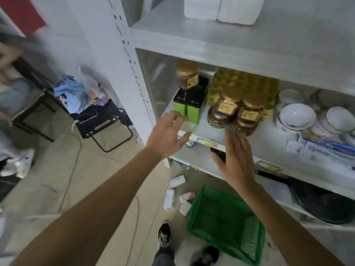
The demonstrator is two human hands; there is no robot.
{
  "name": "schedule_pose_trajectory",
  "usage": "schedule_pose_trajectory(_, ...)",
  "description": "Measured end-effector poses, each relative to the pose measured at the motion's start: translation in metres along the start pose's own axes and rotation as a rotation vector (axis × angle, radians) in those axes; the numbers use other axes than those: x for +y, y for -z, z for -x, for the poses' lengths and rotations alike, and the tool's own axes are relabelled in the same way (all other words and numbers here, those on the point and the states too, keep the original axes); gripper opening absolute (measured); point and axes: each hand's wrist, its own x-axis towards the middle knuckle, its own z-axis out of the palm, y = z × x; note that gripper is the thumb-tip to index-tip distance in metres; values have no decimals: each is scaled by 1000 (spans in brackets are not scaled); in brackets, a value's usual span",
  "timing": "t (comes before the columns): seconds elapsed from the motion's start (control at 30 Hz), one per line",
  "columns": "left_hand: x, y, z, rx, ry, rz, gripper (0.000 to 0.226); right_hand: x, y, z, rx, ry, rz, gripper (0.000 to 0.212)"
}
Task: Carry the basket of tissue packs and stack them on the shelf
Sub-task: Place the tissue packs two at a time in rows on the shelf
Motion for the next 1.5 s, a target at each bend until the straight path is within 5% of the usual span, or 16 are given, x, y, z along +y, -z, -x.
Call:
schedule_pose_trajectory(0.23,-41,-105,87,-363,209,44,42,-19,-101,71,-736,-128,170,76)
schedule_pose_trajectory(0.37,-77,-162,136,-643,293,-7,59,-32,-162,90,-927,-187,144,71)
schedule_pose_trajectory(0.57,-133,-239,198,-770,461,0,57,-42,-265,111,-1168,-282,56,61)
schedule_pose_trajectory(1.0,-205,-428,295,-876,764,165,56,-51,-482,190,-1339,-570,-307,58)
schedule_pose_trajectory(1.17,-229,-484,314,-905,795,192,59,-37,-549,198,-1261,-648,-322,28)
schedule_pose_trajectory(1.3,-251,-535,326,-904,814,199,61,-24,-610,199,-1234,-613,-329,54)
schedule_pose_trajectory(1.5,-275,-611,346,-878,896,221,74,-7,-681,193,-1277,-540,-162,58)
